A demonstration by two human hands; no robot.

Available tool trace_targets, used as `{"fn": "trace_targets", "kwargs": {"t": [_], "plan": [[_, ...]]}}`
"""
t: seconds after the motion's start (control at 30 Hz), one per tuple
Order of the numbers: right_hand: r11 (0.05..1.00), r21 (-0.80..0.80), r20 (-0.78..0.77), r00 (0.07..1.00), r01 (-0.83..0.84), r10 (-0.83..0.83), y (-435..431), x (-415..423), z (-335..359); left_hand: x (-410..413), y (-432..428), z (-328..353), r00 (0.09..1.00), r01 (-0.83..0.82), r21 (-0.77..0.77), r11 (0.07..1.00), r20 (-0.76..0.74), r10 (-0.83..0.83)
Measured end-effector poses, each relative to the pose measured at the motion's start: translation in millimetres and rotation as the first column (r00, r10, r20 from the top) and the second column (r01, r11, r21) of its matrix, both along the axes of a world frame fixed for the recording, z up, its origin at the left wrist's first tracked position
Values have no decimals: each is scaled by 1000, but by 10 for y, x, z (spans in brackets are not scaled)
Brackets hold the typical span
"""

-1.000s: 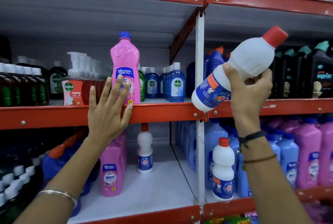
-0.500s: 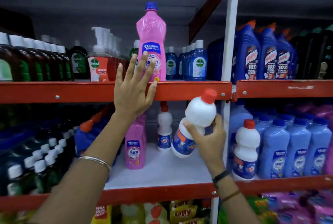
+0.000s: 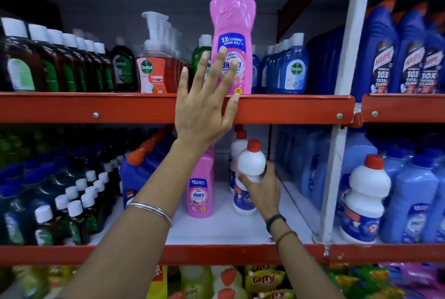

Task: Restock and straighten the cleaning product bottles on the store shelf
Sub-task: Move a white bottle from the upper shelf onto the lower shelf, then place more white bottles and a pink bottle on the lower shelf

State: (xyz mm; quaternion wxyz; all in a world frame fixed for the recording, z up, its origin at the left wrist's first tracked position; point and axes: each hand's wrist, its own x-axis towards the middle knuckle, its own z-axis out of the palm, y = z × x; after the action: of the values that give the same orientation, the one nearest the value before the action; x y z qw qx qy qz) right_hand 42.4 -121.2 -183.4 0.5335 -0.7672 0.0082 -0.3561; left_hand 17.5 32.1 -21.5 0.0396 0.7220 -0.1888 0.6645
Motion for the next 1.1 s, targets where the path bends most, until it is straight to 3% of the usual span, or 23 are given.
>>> {"fn": "trace_targets", "kwargs": {"t": [0.2, 0.83, 0.97, 1.1], "plan": [[998, -53, -77, 997, 24, -28, 70, 205, -73, -9, -7, 11, 1000, -3, 4, 1000, -5, 3], [982, -137, -83, 986, 133, -146, 87, 68, -91, -19, -1, 2, 1000, -21, 22, 1000, -20, 21], [982, 39, 199, 962, 184, -188, -255, -342, -55, -25, 0, 7, 999, -33, 21, 999, -29, 34], [888, 154, 480, 753, 434, -451, -819, -705, -89, -51, -15, -8, 998, -34, 11, 999, -48, 34]]}}
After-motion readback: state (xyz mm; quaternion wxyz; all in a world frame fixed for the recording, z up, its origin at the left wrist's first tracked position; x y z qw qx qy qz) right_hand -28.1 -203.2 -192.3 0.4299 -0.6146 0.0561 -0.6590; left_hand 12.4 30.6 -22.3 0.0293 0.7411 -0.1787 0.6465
